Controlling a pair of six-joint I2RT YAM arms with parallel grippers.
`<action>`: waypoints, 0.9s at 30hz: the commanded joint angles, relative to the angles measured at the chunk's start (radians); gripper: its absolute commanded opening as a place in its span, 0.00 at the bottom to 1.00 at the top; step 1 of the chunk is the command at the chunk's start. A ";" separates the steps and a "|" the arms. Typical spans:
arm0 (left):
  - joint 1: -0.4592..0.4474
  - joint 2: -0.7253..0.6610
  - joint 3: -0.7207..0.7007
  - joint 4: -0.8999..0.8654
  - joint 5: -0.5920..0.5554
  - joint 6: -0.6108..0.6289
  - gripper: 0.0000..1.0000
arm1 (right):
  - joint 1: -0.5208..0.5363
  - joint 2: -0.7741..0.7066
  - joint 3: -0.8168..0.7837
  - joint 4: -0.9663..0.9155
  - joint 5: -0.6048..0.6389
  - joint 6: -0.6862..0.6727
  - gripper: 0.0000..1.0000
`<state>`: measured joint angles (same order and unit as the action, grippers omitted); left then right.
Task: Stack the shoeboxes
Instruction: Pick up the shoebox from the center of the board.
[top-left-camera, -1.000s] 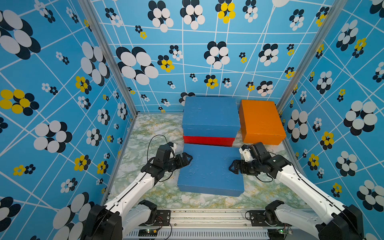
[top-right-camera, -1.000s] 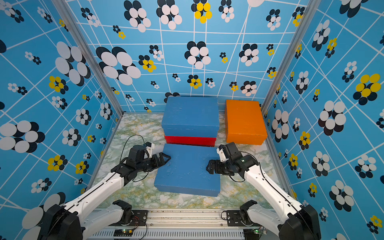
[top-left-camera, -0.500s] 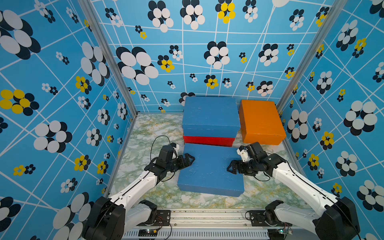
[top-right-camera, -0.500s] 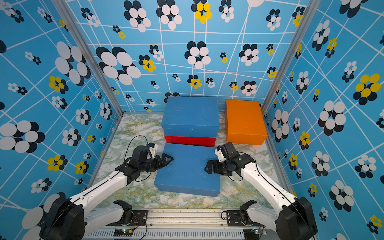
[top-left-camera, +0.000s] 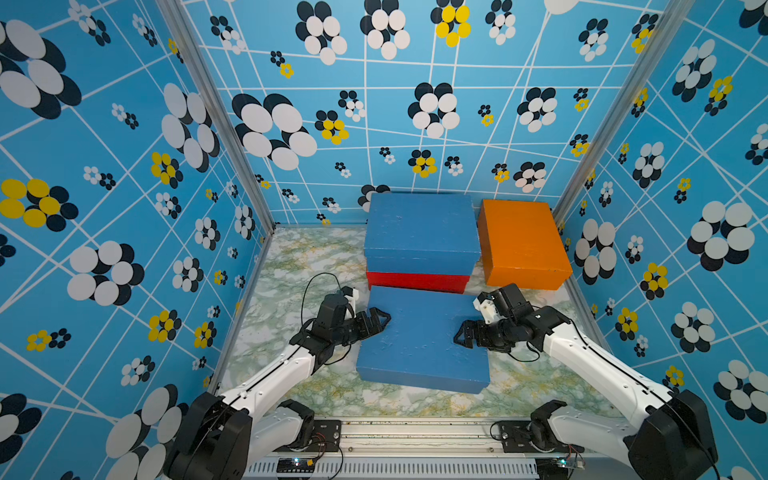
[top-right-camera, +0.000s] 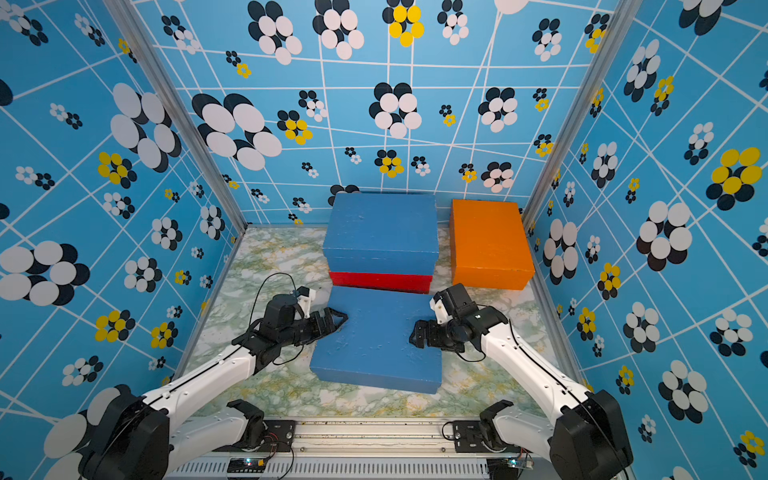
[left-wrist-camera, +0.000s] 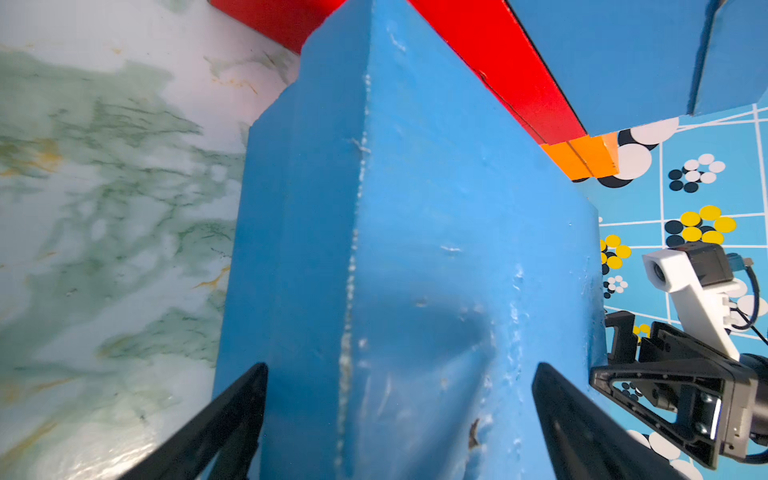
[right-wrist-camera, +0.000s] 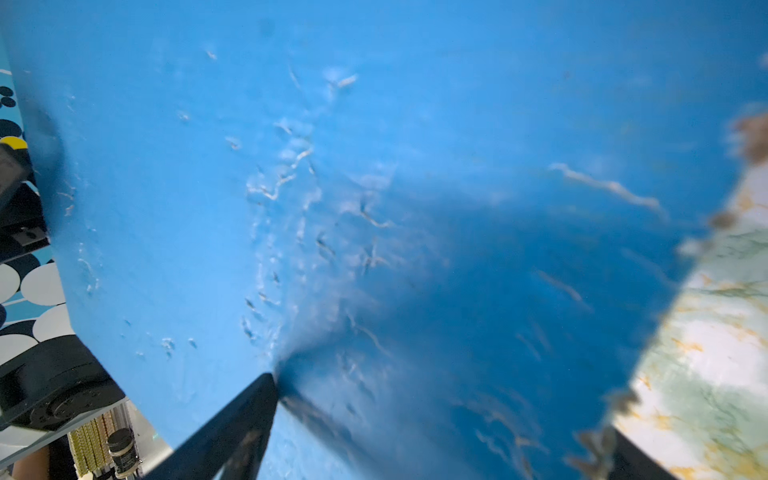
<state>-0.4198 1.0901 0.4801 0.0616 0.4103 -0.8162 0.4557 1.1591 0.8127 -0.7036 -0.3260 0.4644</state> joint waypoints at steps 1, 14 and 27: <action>-0.024 -0.043 0.005 0.076 0.114 -0.010 0.99 | 0.004 -0.033 0.060 0.008 -0.039 0.003 0.99; -0.042 -0.135 0.067 0.037 0.137 -0.011 0.98 | 0.018 -0.088 0.134 -0.067 -0.041 -0.003 0.99; -0.060 -0.262 0.095 -0.015 0.139 -0.005 0.98 | 0.043 -0.119 0.210 -0.127 -0.027 0.003 0.99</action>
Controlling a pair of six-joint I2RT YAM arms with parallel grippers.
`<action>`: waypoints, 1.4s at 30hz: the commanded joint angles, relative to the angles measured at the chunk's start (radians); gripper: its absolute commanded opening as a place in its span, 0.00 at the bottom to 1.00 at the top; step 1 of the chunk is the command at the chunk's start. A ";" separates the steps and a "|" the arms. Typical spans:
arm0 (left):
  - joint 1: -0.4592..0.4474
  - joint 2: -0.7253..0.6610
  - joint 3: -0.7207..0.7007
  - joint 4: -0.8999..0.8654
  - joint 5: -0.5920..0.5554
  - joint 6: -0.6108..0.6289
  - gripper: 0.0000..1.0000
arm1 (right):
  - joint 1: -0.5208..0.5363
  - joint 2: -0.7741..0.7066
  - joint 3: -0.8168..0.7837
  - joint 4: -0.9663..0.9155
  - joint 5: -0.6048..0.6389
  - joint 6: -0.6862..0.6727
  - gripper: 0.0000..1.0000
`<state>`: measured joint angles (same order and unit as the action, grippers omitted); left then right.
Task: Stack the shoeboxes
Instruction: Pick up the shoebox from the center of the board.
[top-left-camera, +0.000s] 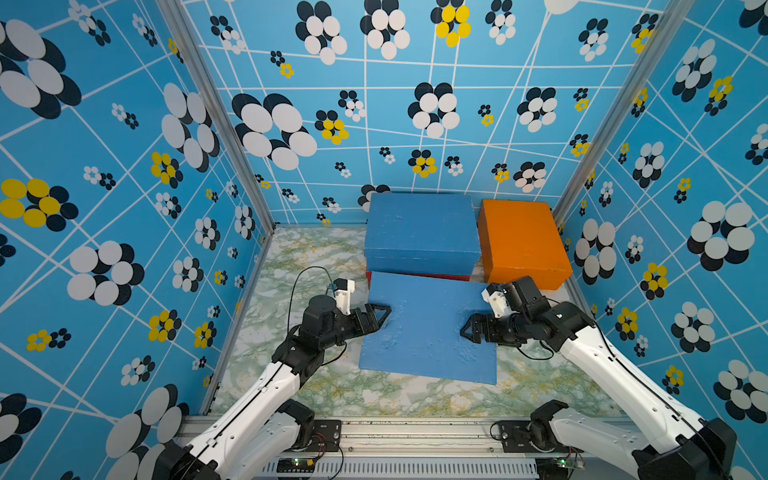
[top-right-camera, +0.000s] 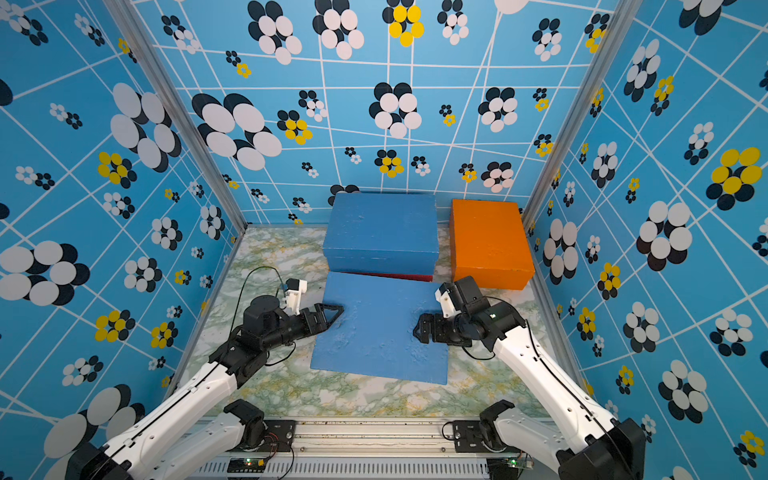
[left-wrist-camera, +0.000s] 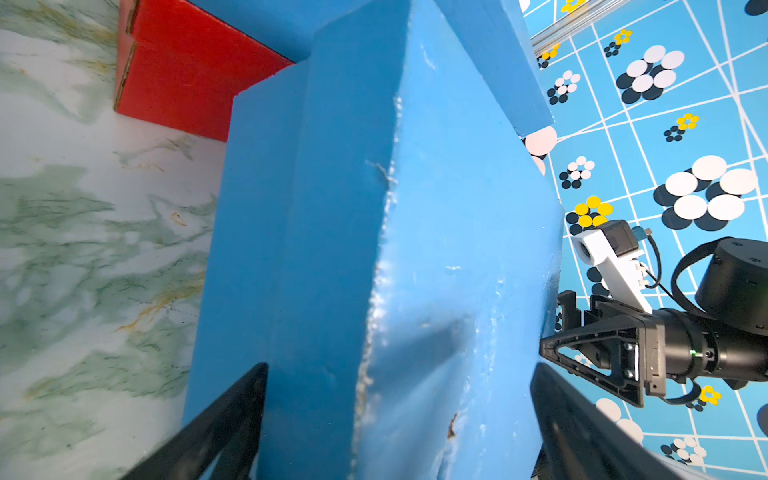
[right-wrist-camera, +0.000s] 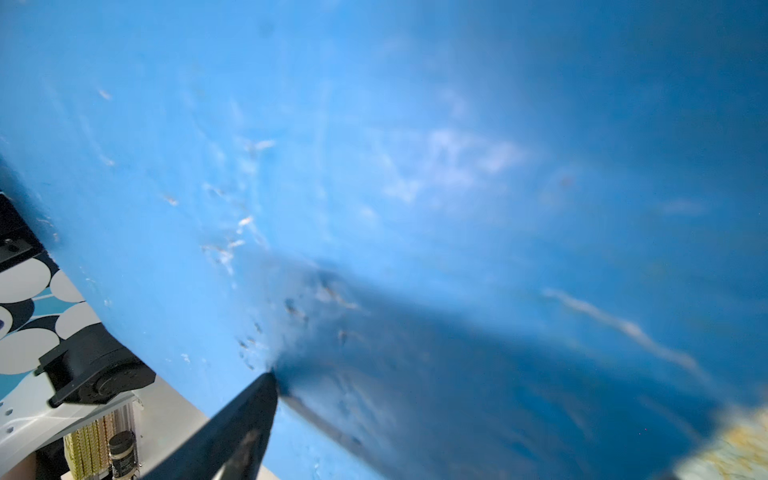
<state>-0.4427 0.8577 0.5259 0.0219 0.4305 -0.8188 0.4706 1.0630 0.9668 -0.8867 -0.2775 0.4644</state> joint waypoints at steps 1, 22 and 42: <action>-0.039 -0.038 0.049 0.023 0.118 -0.004 0.98 | 0.030 -0.026 0.061 0.054 -0.077 0.005 0.99; -0.084 -0.142 0.225 -0.111 0.063 0.033 0.97 | 0.118 0.017 0.383 -0.086 -0.049 -0.024 0.99; -0.123 0.032 0.479 -0.106 0.037 0.094 0.98 | 0.121 0.198 0.794 -0.191 -0.056 -0.117 0.99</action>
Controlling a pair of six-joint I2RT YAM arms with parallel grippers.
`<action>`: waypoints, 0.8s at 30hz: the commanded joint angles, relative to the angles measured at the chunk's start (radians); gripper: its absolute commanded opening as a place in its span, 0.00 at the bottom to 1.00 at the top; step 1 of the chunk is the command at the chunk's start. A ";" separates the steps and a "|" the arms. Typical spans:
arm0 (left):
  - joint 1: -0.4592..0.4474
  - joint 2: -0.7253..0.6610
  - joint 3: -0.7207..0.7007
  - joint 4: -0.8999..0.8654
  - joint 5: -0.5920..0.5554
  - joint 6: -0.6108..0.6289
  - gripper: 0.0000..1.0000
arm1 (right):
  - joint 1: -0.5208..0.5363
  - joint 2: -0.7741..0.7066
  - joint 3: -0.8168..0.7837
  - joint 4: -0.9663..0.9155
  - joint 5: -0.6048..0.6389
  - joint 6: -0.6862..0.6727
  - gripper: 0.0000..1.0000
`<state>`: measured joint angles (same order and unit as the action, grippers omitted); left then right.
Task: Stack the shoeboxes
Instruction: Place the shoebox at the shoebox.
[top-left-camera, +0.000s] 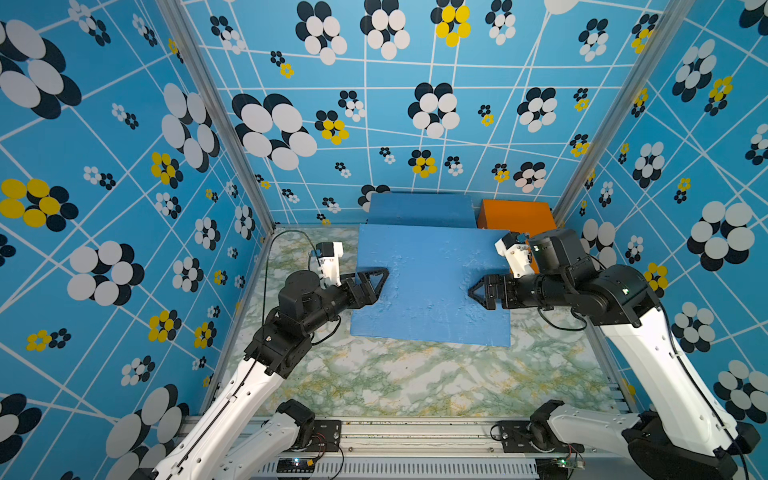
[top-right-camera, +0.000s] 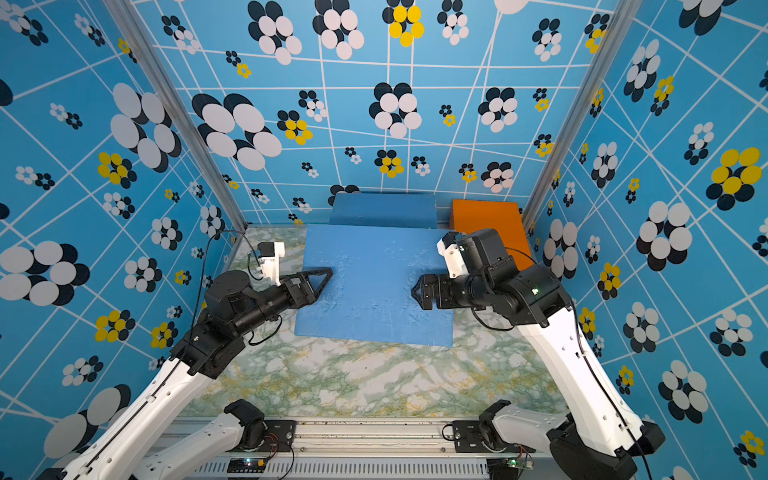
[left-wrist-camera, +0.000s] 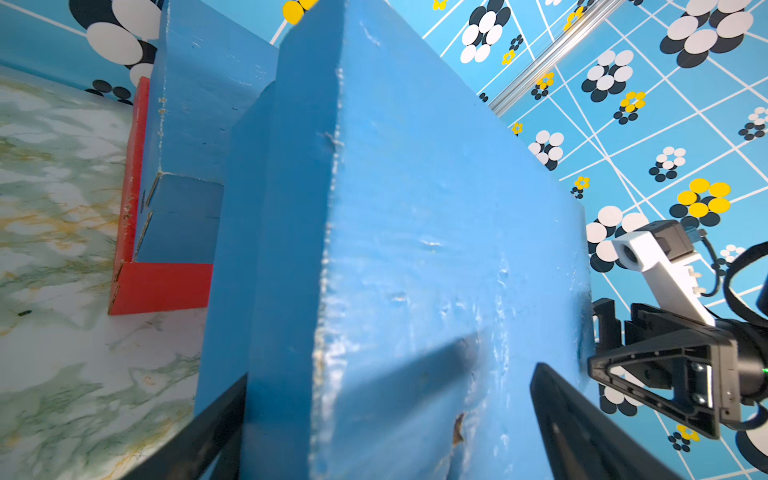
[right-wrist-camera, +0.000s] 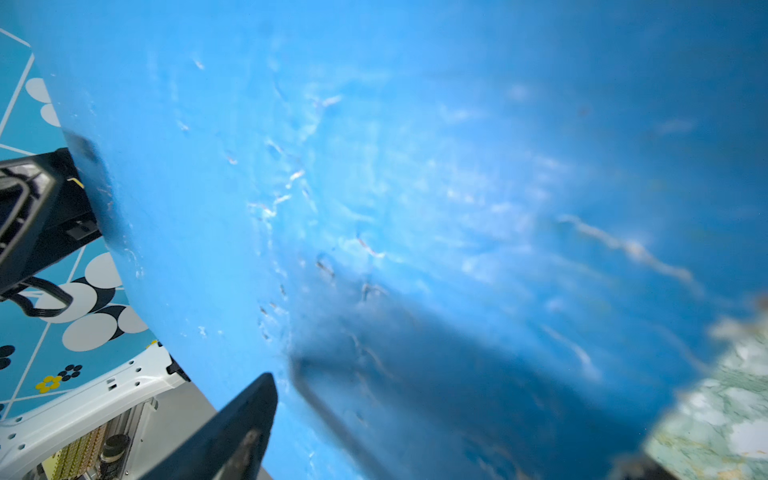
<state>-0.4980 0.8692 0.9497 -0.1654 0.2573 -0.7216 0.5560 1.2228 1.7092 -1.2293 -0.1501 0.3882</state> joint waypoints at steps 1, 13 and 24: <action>-0.069 0.031 0.069 0.081 0.213 0.000 0.98 | 0.035 0.046 0.069 0.151 -0.181 -0.042 0.99; -0.067 0.165 0.209 0.102 0.211 0.033 0.98 | 0.034 0.136 0.210 0.186 -0.151 -0.061 0.99; -0.029 0.284 0.348 0.120 0.234 0.038 0.98 | 0.005 0.260 0.384 0.168 -0.168 -0.064 0.99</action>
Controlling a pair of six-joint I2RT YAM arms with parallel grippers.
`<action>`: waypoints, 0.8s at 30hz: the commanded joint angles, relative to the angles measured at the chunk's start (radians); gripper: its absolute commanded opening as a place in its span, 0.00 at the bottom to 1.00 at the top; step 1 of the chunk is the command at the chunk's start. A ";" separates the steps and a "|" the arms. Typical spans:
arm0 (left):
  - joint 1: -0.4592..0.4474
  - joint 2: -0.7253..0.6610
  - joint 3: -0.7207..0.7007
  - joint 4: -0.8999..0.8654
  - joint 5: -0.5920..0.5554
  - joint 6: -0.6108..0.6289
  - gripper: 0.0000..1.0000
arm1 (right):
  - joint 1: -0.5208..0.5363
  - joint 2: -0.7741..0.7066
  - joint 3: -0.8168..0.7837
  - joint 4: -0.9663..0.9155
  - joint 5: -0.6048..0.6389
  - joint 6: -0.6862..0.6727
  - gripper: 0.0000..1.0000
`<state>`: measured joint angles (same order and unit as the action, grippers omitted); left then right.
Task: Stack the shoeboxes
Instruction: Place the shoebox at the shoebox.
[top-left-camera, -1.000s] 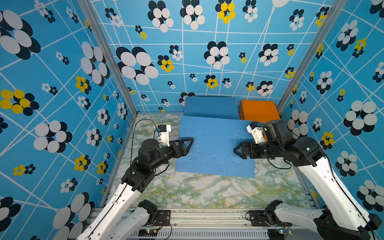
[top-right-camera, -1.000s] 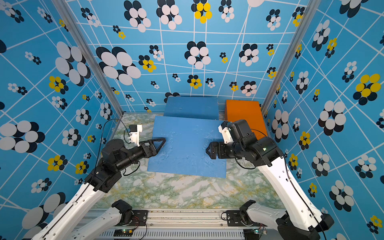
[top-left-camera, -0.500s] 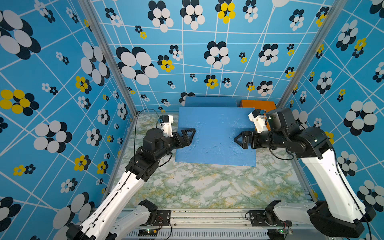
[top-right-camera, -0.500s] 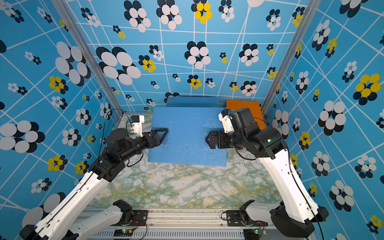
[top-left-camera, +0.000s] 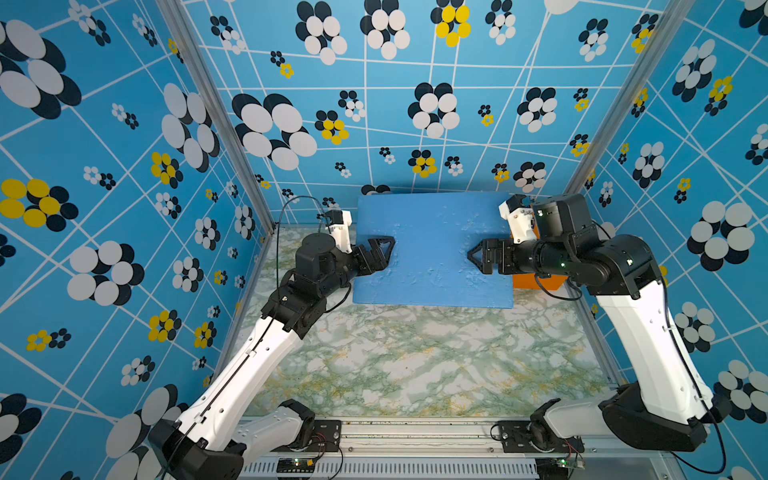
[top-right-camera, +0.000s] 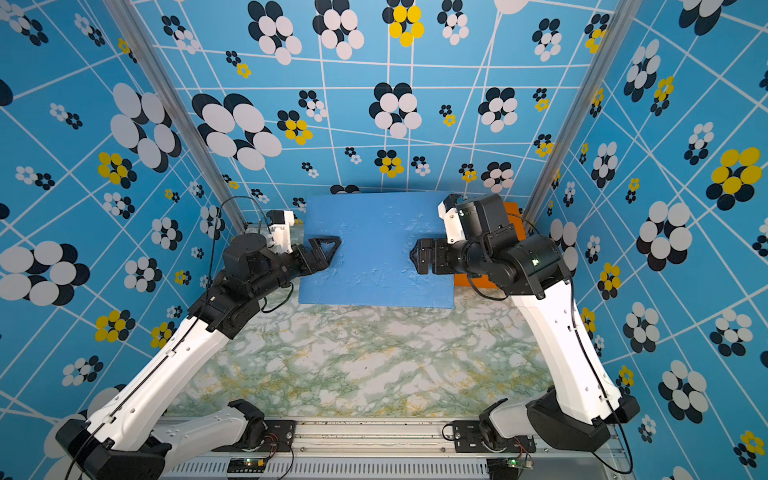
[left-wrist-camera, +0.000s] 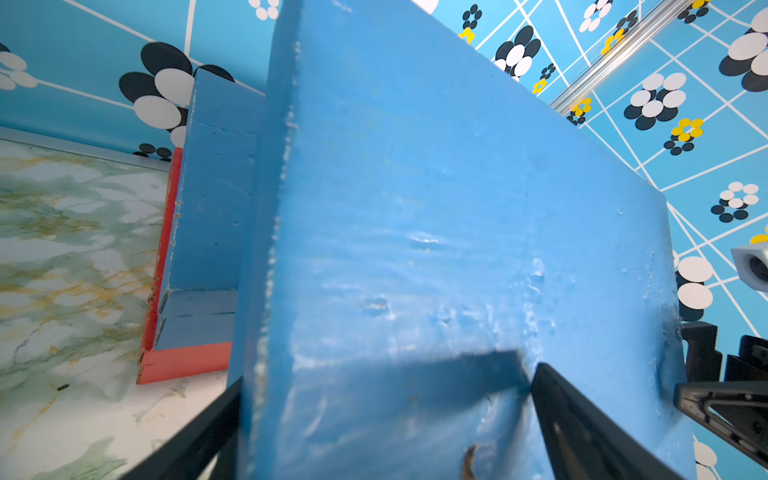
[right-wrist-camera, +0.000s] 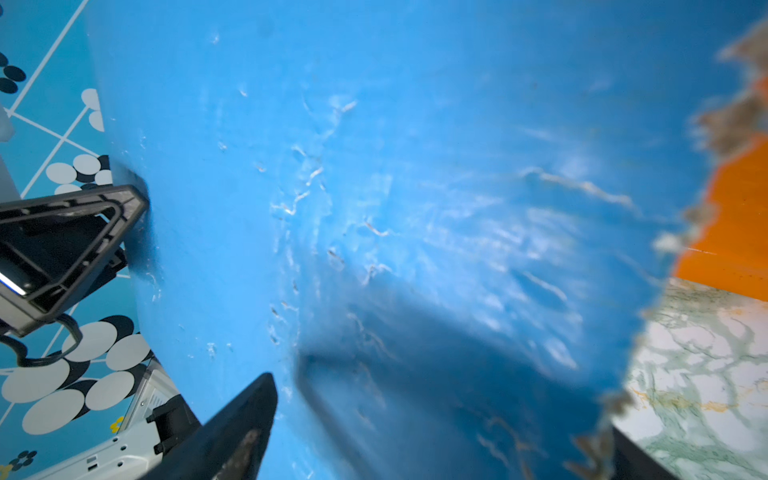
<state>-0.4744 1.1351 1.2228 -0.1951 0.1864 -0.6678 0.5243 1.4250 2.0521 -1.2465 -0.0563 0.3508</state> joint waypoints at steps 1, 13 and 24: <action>-0.048 0.026 0.081 0.156 0.308 -0.020 0.98 | 0.031 0.065 0.054 0.184 -0.266 -0.026 0.99; 0.008 0.156 0.204 0.193 0.357 -0.024 0.98 | -0.040 0.163 0.115 0.243 -0.347 0.006 0.99; 0.023 0.254 0.296 0.209 0.368 -0.021 0.98 | -0.082 0.252 0.225 0.287 -0.375 0.039 0.99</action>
<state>-0.3809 1.3602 1.4616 -0.1001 0.2356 -0.6605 0.3943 1.6295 2.2326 -1.1664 -0.1341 0.3714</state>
